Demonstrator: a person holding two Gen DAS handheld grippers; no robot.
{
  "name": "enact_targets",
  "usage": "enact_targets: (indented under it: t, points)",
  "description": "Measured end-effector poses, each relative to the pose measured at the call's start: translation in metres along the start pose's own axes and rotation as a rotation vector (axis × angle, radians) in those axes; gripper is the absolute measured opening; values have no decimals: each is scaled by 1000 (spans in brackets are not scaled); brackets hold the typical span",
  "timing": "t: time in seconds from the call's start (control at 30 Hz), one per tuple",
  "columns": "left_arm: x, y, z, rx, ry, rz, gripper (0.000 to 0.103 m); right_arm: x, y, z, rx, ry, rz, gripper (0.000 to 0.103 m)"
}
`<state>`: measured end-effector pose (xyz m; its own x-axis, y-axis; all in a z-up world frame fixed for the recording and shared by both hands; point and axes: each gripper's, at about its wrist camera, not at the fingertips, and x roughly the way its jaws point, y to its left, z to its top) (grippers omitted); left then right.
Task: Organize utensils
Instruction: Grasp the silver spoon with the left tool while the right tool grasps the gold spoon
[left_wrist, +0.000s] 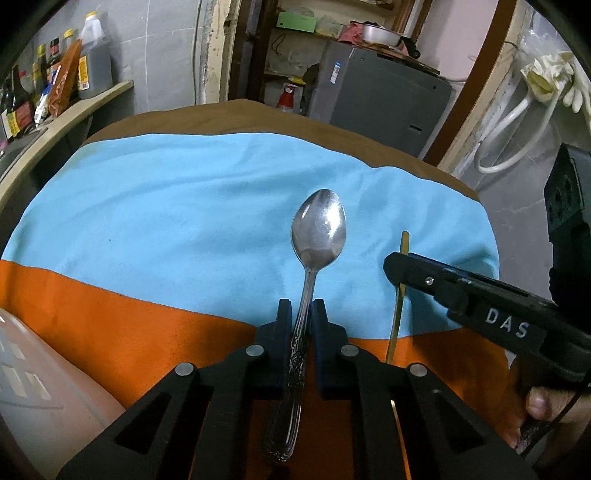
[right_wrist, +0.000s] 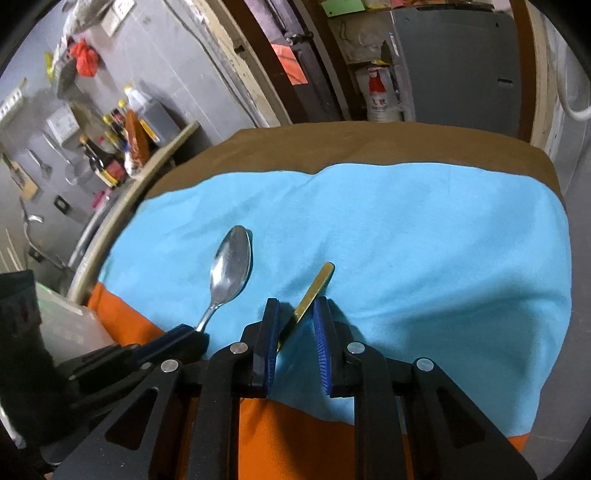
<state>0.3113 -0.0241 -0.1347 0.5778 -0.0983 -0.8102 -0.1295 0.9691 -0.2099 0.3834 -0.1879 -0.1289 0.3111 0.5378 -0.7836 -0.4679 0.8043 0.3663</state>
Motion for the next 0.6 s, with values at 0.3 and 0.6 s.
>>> enact_targets:
  t: [0.3, 0.6]
  points:
    - [1, -3, 0, 24, 30, -2, 10, -7, 1, -9, -41, 16, -33, 5]
    - [6, -23, -4, 130, 71, 75, 9, -25, -6, -31, -23, 77, -8, 4]
